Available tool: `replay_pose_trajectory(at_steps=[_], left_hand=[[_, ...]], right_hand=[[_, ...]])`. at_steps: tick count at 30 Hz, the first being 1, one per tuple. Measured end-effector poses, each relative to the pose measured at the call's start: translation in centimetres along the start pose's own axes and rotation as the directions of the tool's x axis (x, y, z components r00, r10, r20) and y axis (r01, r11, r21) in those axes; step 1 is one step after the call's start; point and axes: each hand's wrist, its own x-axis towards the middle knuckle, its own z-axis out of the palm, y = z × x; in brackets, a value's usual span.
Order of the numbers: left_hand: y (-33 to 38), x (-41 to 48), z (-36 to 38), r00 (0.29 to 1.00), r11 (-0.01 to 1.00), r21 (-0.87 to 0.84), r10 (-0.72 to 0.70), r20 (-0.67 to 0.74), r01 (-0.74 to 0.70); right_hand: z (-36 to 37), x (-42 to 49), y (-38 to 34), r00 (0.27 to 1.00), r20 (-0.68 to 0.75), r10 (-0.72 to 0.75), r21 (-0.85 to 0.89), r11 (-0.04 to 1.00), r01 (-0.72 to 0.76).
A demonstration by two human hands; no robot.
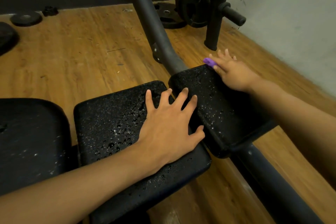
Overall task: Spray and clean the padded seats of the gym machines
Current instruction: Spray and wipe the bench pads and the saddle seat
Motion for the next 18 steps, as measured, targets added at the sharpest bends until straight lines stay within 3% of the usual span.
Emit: replay_pose_trajectory(at_steps=[6,11,15,18], left_hand=[[-0.3,0.1,0.1,1.0,1.0,-0.009,-0.002,0.002,0.002],[-0.4,0.0,0.0,0.999,1.0,-0.012,-0.002,0.032,0.003],[-0.4,-0.2,-0.1,0.999,1.0,-0.008,-0.004,0.045,0.004],[-0.3,-0.2,-0.2,0.998,1.0,-0.008,-0.011,0.063,0.012]], right_hand=[[-0.2,1.9,-0.3,0.998,-0.036,0.053,0.044,0.998,-0.052],[0.3,-4.3,1.5,1.0,-0.016,0.025,0.047,0.999,-0.024],[-0.2,-10.6,3.4,0.995,0.002,0.1,0.05,0.994,-0.1],[0.5,-14.0,3.4,0.995,-0.047,0.086,0.044,0.996,-0.084]])
